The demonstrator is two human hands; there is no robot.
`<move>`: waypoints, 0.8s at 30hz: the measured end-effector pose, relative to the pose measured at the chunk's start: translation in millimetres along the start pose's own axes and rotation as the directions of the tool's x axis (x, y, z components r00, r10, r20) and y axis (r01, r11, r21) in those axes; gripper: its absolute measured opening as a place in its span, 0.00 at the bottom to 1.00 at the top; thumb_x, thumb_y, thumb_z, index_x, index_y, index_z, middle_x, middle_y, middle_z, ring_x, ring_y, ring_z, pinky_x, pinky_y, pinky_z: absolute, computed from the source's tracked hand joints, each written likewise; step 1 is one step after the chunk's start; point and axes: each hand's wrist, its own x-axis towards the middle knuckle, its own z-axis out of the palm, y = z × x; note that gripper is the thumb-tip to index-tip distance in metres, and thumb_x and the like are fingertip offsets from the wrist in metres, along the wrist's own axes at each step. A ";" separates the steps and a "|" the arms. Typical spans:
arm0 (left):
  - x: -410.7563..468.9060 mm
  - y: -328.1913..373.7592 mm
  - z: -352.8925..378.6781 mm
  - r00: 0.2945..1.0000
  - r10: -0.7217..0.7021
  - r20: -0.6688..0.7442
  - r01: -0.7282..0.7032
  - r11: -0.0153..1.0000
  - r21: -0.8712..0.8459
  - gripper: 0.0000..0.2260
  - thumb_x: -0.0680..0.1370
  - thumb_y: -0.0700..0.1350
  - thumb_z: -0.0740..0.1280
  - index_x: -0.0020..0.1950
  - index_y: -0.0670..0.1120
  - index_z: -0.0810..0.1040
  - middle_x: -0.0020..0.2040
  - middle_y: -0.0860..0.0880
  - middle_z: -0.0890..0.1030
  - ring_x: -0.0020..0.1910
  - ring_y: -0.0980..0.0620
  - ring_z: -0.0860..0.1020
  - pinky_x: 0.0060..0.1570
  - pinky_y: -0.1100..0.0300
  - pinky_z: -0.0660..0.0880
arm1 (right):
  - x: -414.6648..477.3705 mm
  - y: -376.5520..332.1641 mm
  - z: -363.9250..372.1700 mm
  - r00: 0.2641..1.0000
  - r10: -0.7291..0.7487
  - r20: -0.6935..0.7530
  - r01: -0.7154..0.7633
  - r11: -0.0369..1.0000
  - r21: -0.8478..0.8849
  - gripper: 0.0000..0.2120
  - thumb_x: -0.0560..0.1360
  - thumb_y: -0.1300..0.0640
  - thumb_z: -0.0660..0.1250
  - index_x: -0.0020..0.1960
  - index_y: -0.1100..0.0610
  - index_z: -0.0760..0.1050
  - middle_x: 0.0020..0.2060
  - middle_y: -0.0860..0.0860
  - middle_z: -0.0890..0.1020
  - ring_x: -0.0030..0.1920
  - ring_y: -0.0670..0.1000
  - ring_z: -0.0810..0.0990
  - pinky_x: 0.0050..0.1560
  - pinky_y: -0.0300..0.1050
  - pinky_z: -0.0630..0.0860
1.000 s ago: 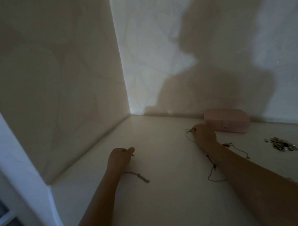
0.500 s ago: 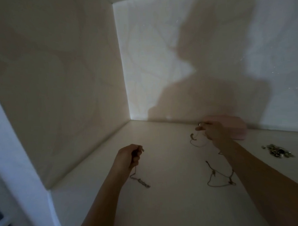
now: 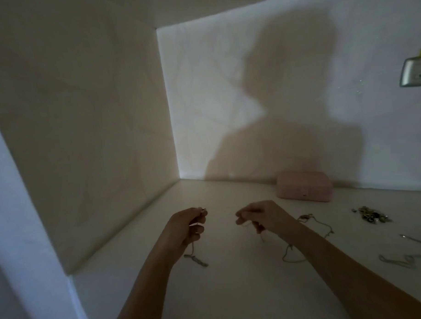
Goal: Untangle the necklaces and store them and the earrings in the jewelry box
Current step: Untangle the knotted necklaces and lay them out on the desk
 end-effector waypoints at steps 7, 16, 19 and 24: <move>-18.2 18.5 10.5 0.993 -0.021 0.112 0.040 0.984 -0.175 0.09 0.79 0.40 0.61 0.41 0.42 0.77 0.34 0.47 0.79 0.33 0.53 0.80 0.34 0.63 0.78 | -40.3 -4.2 2.2 0.975 0.021 0.220 0.065 0.924 -0.376 0.07 0.71 0.52 0.73 0.48 0.51 0.84 0.41 0.43 0.85 0.42 0.41 0.81 0.48 0.38 0.77; -32.7 51.7 54.8 0.959 0.039 0.280 0.102 0.875 -0.472 0.12 0.78 0.40 0.61 0.37 0.41 0.78 0.33 0.47 0.78 0.31 0.54 0.79 0.31 0.65 0.77 | -70.6 -34.7 43.1 0.938 -0.088 0.337 0.119 0.990 -0.074 0.21 0.73 0.49 0.70 0.65 0.48 0.73 0.63 0.41 0.76 0.64 0.38 0.72 0.65 0.38 0.68; -24.1 61.0 53.8 0.976 0.036 0.217 0.101 0.803 -0.588 0.12 0.80 0.41 0.58 0.38 0.43 0.74 0.30 0.49 0.76 0.26 0.56 0.76 0.25 0.67 0.73 | -77.4 -34.5 50.1 0.938 -0.105 0.331 0.074 0.992 0.106 0.10 0.78 0.56 0.64 0.55 0.59 0.79 0.51 0.48 0.83 0.55 0.43 0.80 0.56 0.31 0.72; -7.8 50.6 21.3 0.993 -0.029 0.118 0.101 0.738 -0.667 0.08 0.70 0.38 0.65 0.31 0.44 0.72 0.23 0.52 0.65 0.18 0.57 0.63 0.18 0.68 0.60 | -84.9 -24.5 20.3 0.984 -0.039 0.175 -0.029 0.930 0.366 0.11 0.80 0.59 0.59 0.46 0.62 0.79 0.29 0.50 0.72 0.30 0.46 0.70 0.39 0.39 0.76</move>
